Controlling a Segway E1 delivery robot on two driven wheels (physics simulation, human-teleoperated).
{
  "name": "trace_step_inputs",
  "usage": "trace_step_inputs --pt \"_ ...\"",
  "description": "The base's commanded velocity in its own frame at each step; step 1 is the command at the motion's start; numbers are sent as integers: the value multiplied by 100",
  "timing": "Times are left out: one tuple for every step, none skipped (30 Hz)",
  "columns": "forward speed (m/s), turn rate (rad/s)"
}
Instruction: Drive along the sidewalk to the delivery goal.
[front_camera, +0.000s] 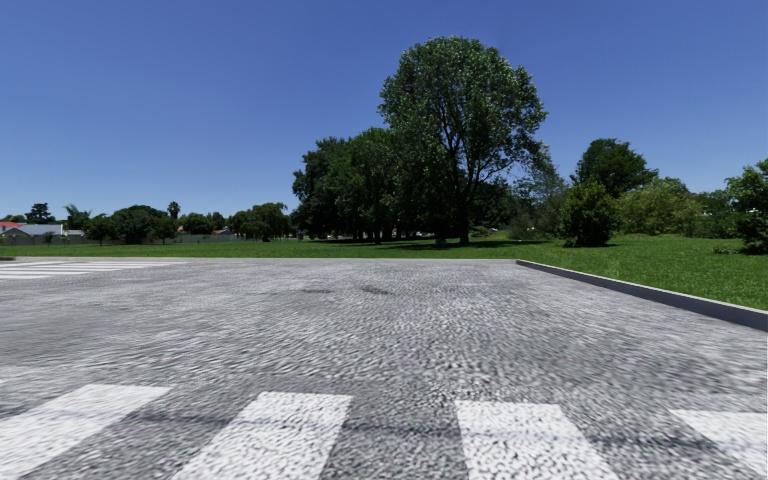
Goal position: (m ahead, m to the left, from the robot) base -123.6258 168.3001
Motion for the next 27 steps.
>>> trace_step_inputs --pt "0 0" --pt "0 0" --pt "0 0" --pt "0 0" --pt "0 0" --pt "0 0" --pt "0 0" --pt "0 0" --pt "0 0" --pt "0 0" --pt "0 0" --pt "0 0" --pt "0 0" --pt "0 0" --pt "0 0" --pt "0 0" --pt "0 0" --pt "0 0" --pt "0 0" --pt "0 0" --pt "0 0" --pt "0 0" --pt "0 0" --pt "0 0" --pt "0 0" --pt "0 0" --pt "0 0"
